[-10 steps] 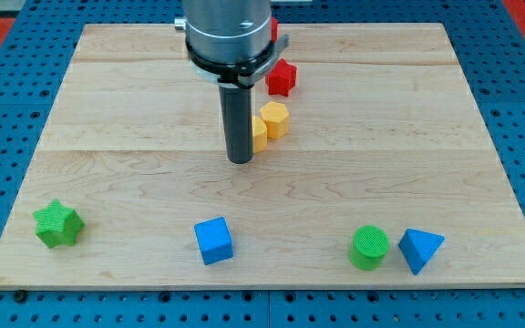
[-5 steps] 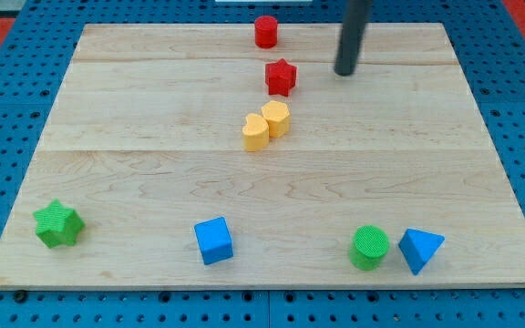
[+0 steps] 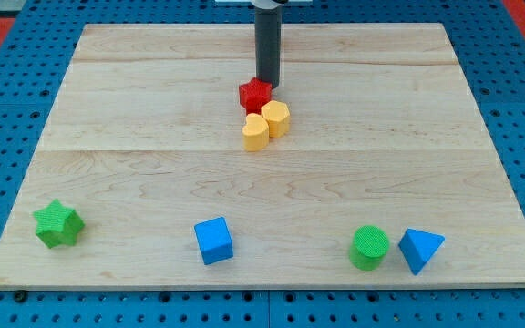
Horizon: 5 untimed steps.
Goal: Push the red star top left yellow hexagon
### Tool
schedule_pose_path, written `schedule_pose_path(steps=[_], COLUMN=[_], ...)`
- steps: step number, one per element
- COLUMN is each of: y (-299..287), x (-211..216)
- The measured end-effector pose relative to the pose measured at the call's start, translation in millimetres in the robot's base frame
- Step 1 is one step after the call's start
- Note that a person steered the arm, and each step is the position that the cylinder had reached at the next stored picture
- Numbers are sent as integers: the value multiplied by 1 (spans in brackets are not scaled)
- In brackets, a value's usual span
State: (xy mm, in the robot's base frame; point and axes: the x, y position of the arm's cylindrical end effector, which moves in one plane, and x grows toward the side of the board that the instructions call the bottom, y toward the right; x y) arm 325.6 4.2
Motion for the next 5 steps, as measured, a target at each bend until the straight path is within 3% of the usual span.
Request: schedule_pose_path(steps=[3, 4, 5], y=[-4, 18, 71], x=[22, 4, -64])
